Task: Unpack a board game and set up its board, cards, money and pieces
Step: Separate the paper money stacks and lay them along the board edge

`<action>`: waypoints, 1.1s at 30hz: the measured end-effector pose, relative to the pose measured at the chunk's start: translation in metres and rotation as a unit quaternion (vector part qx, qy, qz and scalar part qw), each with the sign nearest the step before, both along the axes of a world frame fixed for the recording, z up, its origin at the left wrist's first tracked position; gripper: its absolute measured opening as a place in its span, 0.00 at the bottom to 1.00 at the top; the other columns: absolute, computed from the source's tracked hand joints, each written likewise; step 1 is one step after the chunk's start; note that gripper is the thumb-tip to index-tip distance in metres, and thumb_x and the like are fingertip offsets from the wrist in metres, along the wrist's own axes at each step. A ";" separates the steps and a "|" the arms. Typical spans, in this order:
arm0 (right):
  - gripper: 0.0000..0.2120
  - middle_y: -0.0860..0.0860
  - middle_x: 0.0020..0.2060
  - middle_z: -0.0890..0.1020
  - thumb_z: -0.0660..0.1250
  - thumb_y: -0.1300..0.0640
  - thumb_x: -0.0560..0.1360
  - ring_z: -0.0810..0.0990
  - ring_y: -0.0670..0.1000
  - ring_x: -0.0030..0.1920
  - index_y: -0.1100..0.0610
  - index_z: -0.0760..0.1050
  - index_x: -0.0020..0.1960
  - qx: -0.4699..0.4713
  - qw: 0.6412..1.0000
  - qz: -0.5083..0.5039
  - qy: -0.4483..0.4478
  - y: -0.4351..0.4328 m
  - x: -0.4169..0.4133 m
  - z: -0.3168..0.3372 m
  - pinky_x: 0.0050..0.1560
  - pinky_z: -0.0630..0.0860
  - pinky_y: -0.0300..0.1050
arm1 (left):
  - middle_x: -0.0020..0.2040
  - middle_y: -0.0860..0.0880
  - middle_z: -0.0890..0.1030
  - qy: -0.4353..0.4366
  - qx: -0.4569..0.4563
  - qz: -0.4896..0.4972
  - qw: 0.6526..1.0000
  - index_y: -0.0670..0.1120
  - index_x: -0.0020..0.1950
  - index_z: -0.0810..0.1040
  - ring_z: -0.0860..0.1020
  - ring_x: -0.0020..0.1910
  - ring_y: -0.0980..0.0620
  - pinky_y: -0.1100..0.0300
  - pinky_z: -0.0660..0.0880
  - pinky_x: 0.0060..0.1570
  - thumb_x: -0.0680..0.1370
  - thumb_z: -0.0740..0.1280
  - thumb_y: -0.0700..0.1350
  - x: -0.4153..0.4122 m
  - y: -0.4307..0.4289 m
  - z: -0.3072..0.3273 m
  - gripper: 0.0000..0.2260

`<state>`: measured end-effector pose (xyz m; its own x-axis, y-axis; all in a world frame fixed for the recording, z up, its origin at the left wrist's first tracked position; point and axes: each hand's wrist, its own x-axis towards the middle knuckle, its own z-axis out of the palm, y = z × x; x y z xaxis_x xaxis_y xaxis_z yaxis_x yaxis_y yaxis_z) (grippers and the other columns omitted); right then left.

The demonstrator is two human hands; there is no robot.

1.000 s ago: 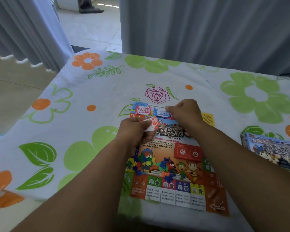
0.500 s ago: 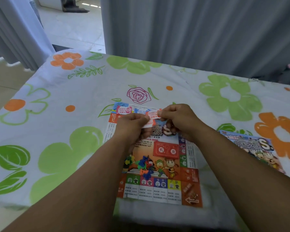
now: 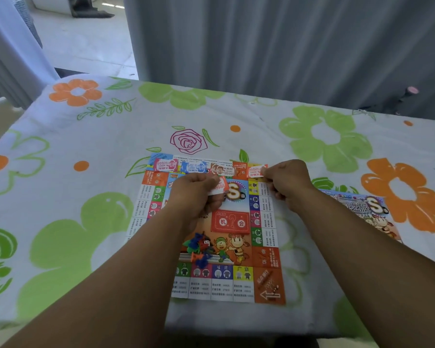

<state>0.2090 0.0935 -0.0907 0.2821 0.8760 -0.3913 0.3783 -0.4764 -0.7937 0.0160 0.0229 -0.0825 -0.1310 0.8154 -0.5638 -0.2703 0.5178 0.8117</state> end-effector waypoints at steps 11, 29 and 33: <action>0.05 0.56 0.37 0.83 0.70 0.60 0.75 0.83 0.51 0.31 0.58 0.77 0.41 0.054 0.995 0.072 -0.048 -0.002 -0.014 0.006 0.29 0.75 0.45 | 0.38 0.43 0.83 -0.052 -0.019 0.015 0.998 0.39 0.60 0.78 0.82 0.31 0.51 0.60 0.80 0.34 0.78 0.63 0.33 -0.002 0.002 0.004 0.12; 0.08 0.52 0.29 0.80 0.71 0.55 0.78 0.76 0.50 0.29 0.60 0.81 0.45 0.017 0.971 0.223 0.081 -0.013 -0.038 0.018 0.27 0.73 0.41 | 0.44 0.41 0.83 -0.046 -0.002 -0.007 0.999 0.41 0.57 0.79 0.83 0.35 0.48 0.58 0.81 0.37 0.79 0.63 0.32 -0.004 0.003 0.004 0.10; 0.08 0.51 0.28 0.80 0.72 0.54 0.78 0.75 0.48 0.27 0.59 0.81 0.45 0.024 0.976 0.195 0.093 -0.012 -0.032 0.019 0.27 0.73 0.41 | 0.50 0.37 0.84 -0.046 0.002 -0.005 0.999 0.40 0.58 0.78 0.84 0.39 0.46 0.59 0.81 0.38 0.79 0.64 0.32 -0.002 0.003 0.002 0.10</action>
